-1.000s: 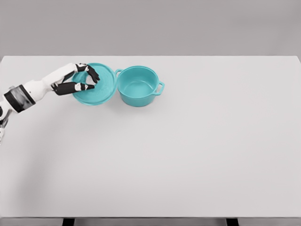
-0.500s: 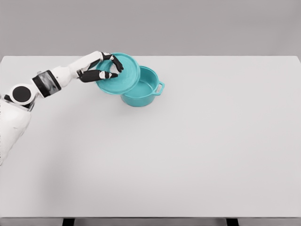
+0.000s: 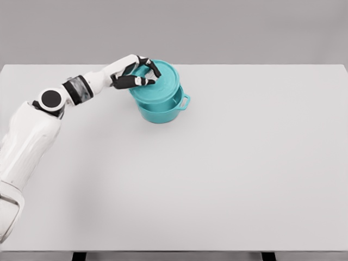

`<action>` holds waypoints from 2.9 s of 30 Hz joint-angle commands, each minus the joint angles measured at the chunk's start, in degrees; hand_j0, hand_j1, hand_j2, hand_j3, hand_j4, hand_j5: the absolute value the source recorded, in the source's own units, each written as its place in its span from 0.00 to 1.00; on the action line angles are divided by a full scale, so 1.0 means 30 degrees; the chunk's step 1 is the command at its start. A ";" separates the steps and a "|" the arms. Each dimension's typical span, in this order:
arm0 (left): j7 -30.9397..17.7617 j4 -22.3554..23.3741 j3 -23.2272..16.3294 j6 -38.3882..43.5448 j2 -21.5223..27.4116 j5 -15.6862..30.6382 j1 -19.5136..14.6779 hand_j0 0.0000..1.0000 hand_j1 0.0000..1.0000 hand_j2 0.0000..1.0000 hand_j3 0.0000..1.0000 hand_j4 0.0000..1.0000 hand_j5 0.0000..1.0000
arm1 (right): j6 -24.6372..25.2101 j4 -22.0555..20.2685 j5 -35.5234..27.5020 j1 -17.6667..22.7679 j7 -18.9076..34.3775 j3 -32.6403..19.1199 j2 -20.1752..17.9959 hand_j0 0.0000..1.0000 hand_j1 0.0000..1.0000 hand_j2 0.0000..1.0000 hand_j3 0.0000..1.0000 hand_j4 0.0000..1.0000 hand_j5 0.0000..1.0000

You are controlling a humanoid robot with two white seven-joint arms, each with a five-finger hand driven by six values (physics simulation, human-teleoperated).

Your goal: Cover the pot with left arm

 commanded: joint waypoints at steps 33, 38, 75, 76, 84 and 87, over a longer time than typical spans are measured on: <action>-0.0002 0.1892 0.0001 0.0018 -0.1017 0.0069 -0.0088 0.41 0.41 0.41 0.41 0.41 0.41 | -0.0009 0.0004 0.0011 0.0000 0.0007 -0.0003 -0.0001 1.00 1.00 1.00 1.00 1.00 1.00; -0.0002 0.1863 0.0001 0.0018 -0.1017 0.0069 0.0000 0.41 0.41 0.41 0.41 0.41 0.41 | -0.0009 0.0004 0.0011 0.0000 0.0007 -0.0003 -0.0001 1.00 1.00 1.00 1.00 1.00 1.00; -0.0002 0.1716 0.0060 0.0047 -0.0813 0.0157 0.0205 1.00 1.00 1.00 1.00 1.00 1.00 | -0.0009 0.0004 0.0011 0.0000 0.0007 -0.0003 -0.0001 1.00 1.00 1.00 1.00 1.00 1.00; -0.0002 0.1687 0.0060 0.0047 -0.0812 0.0157 0.0205 1.00 1.00 1.00 1.00 1.00 1.00 | -0.0009 0.0003 0.0011 0.0000 0.0007 -0.0003 -0.0001 1.00 1.00 1.00 1.00 1.00 1.00; -0.0002 0.1657 0.0060 0.0018 -0.0724 0.0245 0.0205 1.00 1.00 1.00 1.00 1.00 1.00 | -0.0009 -0.0025 0.0011 0.0000 0.0007 -0.0003 -0.0001 1.00 1.00 1.00 1.00 1.00 1.00; -0.0002 0.1599 0.0060 0.0018 -0.0666 0.0274 0.0176 1.00 1.00 1.00 1.00 1.00 1.00 | -0.0009 0.0004 0.0011 0.0000 0.0007 -0.0003 -0.0001 1.00 1.00 1.00 1.00 1.00 1.00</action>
